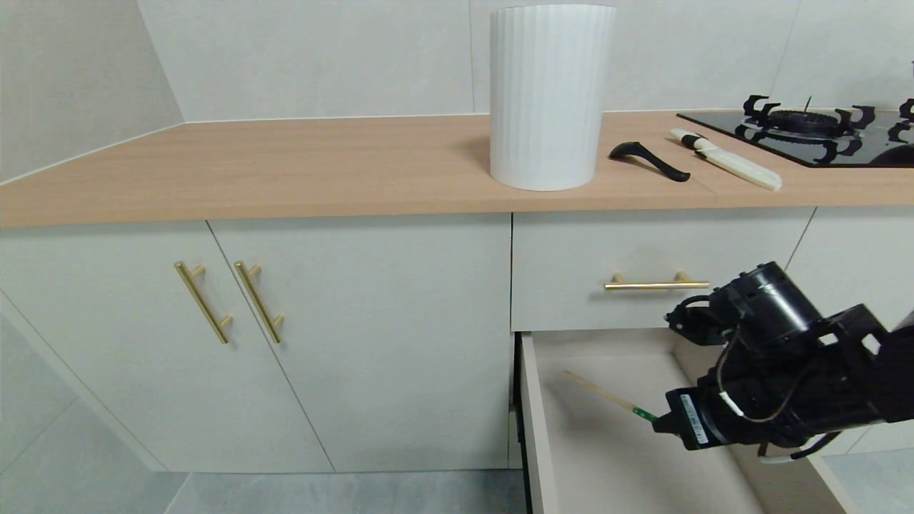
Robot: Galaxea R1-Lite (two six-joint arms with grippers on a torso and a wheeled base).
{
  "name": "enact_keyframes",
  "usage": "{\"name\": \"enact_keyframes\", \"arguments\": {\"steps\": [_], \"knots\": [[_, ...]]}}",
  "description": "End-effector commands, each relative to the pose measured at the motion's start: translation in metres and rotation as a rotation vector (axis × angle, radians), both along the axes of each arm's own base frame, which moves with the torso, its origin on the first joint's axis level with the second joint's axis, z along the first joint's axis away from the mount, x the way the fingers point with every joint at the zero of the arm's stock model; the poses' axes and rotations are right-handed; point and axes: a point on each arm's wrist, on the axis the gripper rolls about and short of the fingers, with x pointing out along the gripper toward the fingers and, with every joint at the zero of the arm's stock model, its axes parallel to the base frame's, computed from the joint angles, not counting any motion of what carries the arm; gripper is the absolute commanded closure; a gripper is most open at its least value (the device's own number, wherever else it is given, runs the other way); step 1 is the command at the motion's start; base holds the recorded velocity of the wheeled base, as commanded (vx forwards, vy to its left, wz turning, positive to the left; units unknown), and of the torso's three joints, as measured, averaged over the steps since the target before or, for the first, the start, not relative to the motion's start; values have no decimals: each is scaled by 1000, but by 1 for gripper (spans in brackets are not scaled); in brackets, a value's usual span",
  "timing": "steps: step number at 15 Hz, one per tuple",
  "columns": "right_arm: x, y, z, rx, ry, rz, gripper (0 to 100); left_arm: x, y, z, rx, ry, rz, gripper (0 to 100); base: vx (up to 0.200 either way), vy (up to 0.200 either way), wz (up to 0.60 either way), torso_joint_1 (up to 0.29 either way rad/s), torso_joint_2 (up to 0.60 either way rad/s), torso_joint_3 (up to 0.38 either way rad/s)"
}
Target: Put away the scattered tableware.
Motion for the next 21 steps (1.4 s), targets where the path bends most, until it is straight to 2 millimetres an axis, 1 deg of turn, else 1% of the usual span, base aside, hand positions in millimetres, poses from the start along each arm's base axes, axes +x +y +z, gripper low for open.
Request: {"name": "enact_keyframes", "arguments": {"steps": [1,2,4,5,8,10,13,14,15,18,20,21], "knots": [[27,24,-46,-72,62,-91,100,0,0,0,0,1,1,0,0,0,0,0,0,0],[30,26,-50,-80,56,-102,100,0,0,0,0,1,1,0,0,0,0,0,0,0],[42,33,-75,-129,47,-134,100,0,0,0,0,1,1,0,0,0,0,0,0,0],[45,34,-81,-126,50,-142,100,0,0,0,0,1,1,0,0,0,0,0,0,0],[48,37,-95,-144,77,-144,100,0,0,0,0,1,1,0,0,0,0,0,0,0],[52,39,-108,-157,90,-143,100,0,0,0,0,1,1,0,0,0,0,0,0,0],[56,41,-123,-165,103,-143,100,0,0,0,0,1,1,0,0,0,0,0,0,0],[56,41,-124,-165,103,-143,100,0,0,0,0,1,1,0,0,0,0,0,0,0],[57,42,-129,-171,110,-142,100,0,0,0,0,1,1,0,0,0,0,0,0,0],[59,43,-155,-201,153,-141,100,0,0,0,0,1,1,0,0,0,0,0,0,0],[62,45,-167,-193,140,-141,100,0,0,0,0,1,1,0,0,0,0,0,0,0],[62,45,-169,-194,142,-142,100,0,0,0,0,1,1,0,0,0,0,0,0,0]]}}
